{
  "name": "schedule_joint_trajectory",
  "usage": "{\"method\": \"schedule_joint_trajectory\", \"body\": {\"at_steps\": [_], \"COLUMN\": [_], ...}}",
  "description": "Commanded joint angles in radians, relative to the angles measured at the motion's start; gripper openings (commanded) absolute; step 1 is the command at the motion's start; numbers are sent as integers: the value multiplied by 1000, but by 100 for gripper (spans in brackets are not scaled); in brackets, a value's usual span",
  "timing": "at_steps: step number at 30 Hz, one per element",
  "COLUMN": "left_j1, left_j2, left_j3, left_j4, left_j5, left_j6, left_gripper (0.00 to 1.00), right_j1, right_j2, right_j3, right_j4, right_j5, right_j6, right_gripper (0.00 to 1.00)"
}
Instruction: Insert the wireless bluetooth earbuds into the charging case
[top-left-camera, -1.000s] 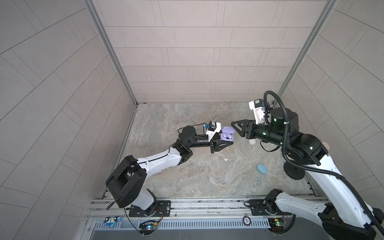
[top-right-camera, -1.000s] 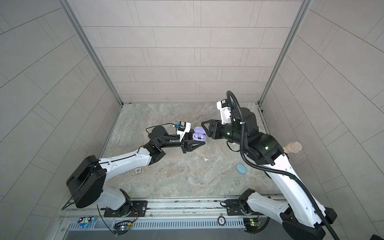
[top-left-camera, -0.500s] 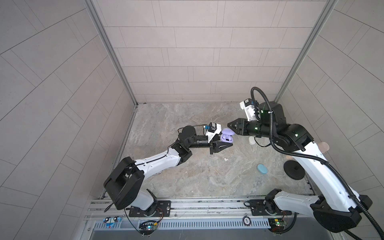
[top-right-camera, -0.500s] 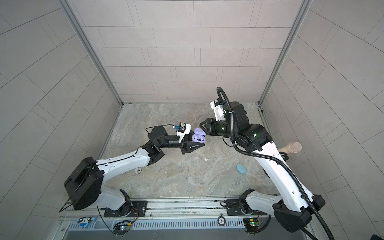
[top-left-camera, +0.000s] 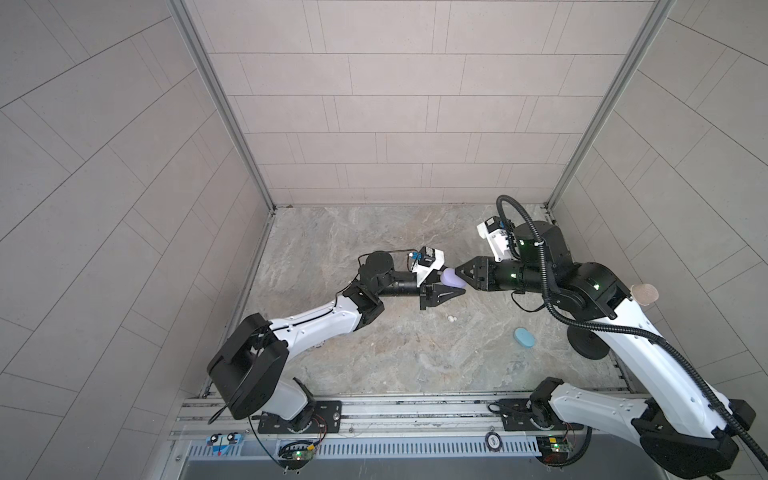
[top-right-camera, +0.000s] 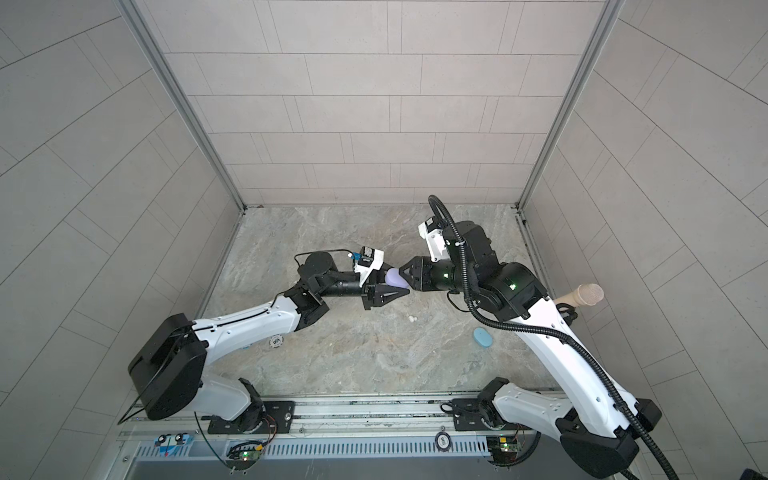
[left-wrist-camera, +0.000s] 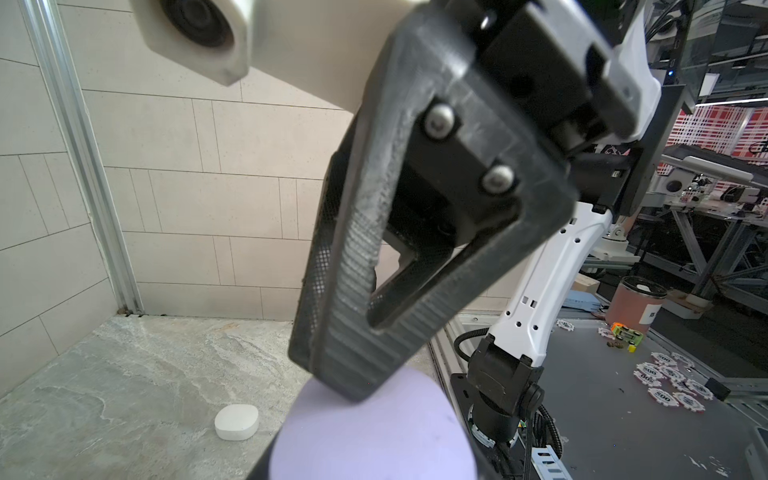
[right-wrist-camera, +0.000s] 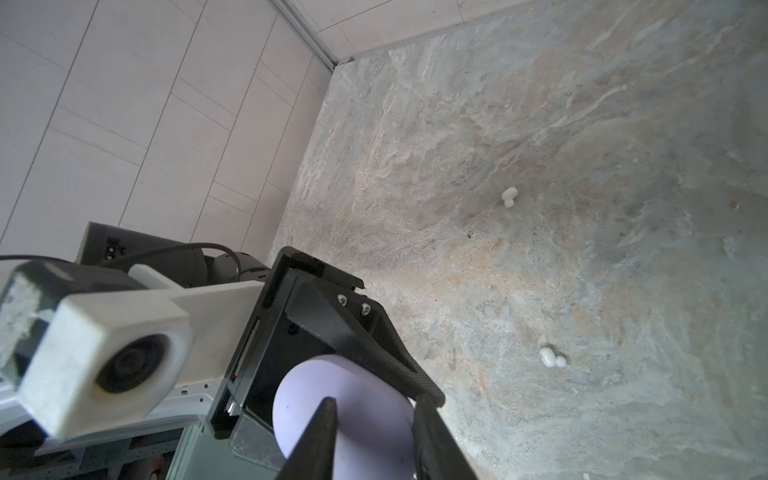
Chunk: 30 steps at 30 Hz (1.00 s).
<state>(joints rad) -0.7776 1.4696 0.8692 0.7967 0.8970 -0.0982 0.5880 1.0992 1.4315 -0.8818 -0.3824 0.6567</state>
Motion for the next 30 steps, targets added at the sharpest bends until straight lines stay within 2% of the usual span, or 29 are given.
{"method": "schedule_joint_trajectory", "body": {"at_steps": [1,5,8,14,30], "left_j1": [-5,-4,-5,-5,-5], "left_j2": [-30,-44,-54,-67,-73], "left_j3": [21,32,36,37,37], "left_j4": [-83,-209,-253,-292,-321], "left_j5": [1,-12,-17,-12,-10], "left_j6": [71,153,186,219,239], "left_gripper": [11,11,11,11,11], "right_j1": [8,5,1,1,20], "right_j2": [5,41,58,95,129], "right_j3": [40,72,59,30,-35], "right_j4": [-68,-119,-109,-118,-34], "right_j5": [31,22,-18,-36,-68], "right_j6": [19,68,93,120,187], "right_gripper": [54,71,76,79,80]}}
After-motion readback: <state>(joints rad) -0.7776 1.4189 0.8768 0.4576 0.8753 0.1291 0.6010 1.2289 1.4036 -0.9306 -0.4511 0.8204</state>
